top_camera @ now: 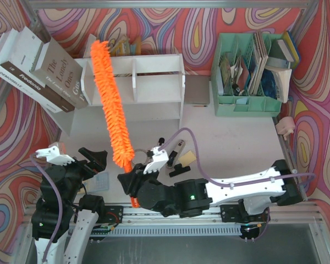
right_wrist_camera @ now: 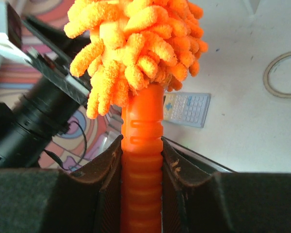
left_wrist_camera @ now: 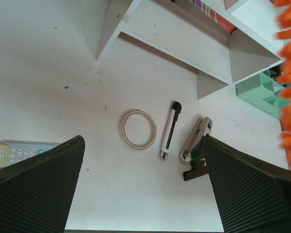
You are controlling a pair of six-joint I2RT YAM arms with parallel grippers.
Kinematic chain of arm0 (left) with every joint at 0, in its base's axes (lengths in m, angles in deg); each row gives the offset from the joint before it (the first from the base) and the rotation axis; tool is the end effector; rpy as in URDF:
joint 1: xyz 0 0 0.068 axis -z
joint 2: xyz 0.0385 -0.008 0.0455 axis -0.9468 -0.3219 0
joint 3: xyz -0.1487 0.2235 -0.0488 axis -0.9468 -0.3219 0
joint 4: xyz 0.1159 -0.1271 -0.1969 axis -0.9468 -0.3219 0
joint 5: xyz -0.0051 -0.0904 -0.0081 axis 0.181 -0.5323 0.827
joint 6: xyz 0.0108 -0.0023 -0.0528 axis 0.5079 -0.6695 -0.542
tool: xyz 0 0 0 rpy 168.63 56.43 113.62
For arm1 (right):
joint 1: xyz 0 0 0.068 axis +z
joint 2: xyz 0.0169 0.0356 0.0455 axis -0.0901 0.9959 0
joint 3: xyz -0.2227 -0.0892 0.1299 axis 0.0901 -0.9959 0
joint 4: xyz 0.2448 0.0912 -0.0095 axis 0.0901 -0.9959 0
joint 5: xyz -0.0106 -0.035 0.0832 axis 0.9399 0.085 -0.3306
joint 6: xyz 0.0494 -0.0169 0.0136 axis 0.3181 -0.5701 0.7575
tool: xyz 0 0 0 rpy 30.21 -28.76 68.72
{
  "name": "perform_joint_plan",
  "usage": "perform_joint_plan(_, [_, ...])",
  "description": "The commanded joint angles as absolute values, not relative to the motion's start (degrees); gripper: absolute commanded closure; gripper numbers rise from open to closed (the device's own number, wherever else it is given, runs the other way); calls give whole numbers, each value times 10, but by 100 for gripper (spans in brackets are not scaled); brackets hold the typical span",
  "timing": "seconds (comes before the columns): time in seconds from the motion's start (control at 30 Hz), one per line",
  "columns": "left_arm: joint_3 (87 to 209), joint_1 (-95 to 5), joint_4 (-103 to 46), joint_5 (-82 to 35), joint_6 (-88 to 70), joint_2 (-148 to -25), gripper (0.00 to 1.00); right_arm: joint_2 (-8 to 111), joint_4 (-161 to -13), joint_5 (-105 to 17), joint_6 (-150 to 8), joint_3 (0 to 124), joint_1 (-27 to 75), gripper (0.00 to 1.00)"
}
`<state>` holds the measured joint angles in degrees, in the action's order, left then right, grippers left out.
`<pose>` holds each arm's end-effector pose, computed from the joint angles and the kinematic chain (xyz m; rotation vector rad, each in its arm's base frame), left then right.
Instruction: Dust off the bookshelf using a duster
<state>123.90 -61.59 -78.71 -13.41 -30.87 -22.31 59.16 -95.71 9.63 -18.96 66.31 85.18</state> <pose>0.0299 -0.0039 0.3393 -0.3987 1.7526 -0.5143 0.0235 0.3590 0.3691 0.0529 1.9247 1.0836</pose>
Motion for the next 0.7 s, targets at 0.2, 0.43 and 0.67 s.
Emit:
perform_joint_plan(0.2, [1235, -619, -780, -132, -311, -220, 2, 482, -1074, 234, -72, 615, 869, 100])
perform_joint_plan(0.43, [1235, -619, -782, -128, -312, -223, 2, 447, -1122, 205, 7, 554, 872, 100])
perform_joint_plan(0.67, [1235, -619, -784, -124, -314, -225, 2, 445, -1110, 175, 24, 512, 872, 100])
